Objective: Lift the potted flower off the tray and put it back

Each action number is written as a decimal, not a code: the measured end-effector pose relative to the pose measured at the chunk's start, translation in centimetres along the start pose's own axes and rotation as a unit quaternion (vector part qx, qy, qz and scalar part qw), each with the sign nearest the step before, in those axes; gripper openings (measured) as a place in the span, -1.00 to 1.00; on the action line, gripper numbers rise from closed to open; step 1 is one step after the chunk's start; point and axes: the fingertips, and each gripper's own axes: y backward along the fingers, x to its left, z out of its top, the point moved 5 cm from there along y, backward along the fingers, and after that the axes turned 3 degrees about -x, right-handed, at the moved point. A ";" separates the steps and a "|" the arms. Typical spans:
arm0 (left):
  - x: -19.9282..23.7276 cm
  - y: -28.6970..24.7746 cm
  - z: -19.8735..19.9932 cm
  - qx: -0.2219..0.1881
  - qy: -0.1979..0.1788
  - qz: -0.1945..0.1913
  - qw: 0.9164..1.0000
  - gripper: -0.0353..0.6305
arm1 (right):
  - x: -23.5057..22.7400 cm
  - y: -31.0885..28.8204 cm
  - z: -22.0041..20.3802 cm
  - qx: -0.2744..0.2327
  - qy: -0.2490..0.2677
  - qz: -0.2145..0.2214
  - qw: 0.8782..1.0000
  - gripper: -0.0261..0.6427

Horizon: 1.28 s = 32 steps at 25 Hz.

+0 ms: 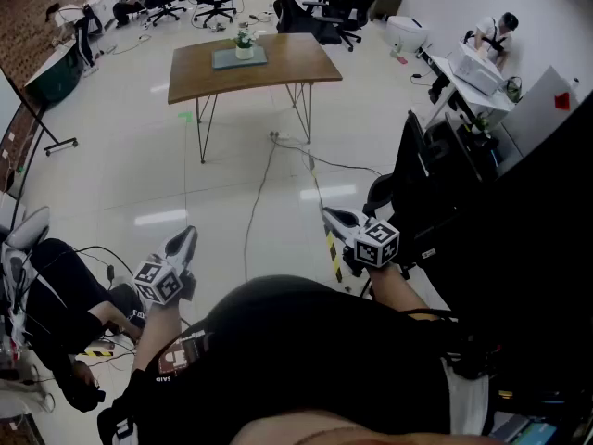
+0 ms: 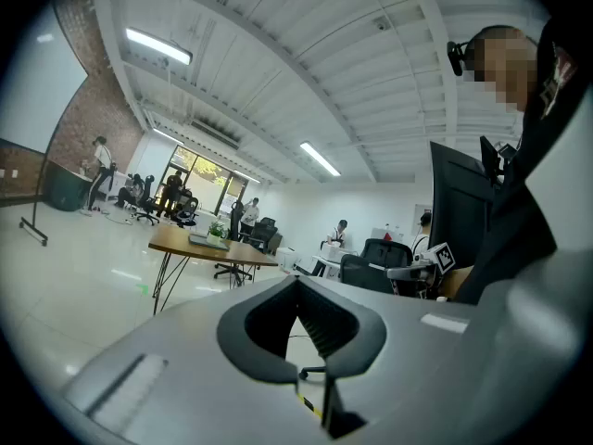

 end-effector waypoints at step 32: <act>14.7 -7.3 4.5 0.012 0.005 -0.047 0.999 -0.90 | -2.7 -16.4 6.1 -0.014 0.008 -0.032 0.999 -0.88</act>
